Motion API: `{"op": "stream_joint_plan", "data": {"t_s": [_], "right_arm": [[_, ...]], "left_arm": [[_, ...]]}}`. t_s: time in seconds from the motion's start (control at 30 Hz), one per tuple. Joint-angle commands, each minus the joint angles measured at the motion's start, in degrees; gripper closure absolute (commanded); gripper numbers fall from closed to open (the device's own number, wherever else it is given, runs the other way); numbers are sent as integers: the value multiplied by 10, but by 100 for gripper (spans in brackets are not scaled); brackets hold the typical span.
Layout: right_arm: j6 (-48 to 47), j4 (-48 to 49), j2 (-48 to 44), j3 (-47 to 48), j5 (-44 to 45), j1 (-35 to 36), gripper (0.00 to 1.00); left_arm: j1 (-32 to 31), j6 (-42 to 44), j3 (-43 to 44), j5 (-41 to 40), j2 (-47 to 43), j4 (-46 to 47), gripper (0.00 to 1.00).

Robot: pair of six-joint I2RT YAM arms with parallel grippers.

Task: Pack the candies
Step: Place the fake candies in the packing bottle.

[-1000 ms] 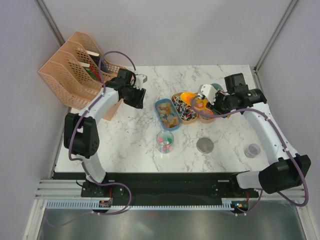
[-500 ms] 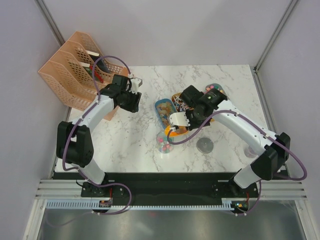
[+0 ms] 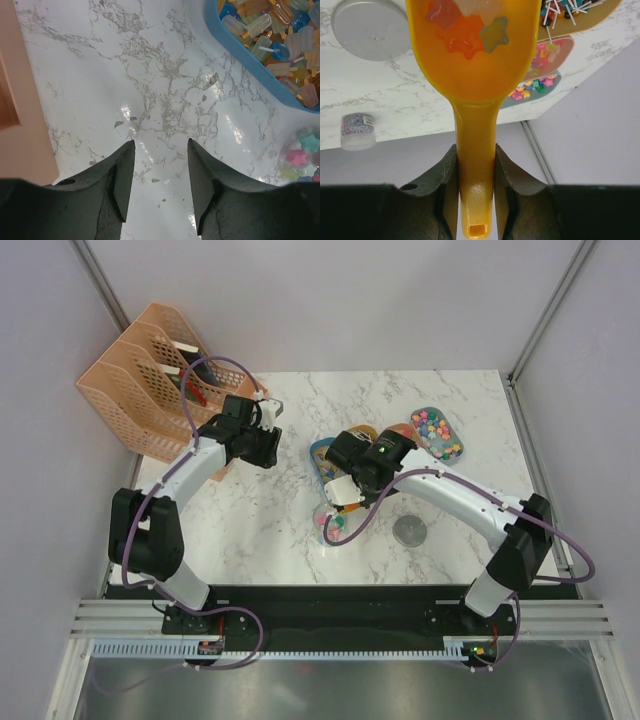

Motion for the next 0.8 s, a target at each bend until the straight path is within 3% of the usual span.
{"op": "stream_joint_plan", "data": {"t_s": [0.0,0.47,0.77], "right_arm": [[6,-66,-10,-2,76,20,100],[7,-67,-25,-23,126,62,100],[52,-54,-39,7,123,60,100]], "left_arm": [[0,-14,-5,3,-24,32,46],[-7,-12,-3,6,-38,29,46],[-30,-10,36,46,-60,-26,45]]}}
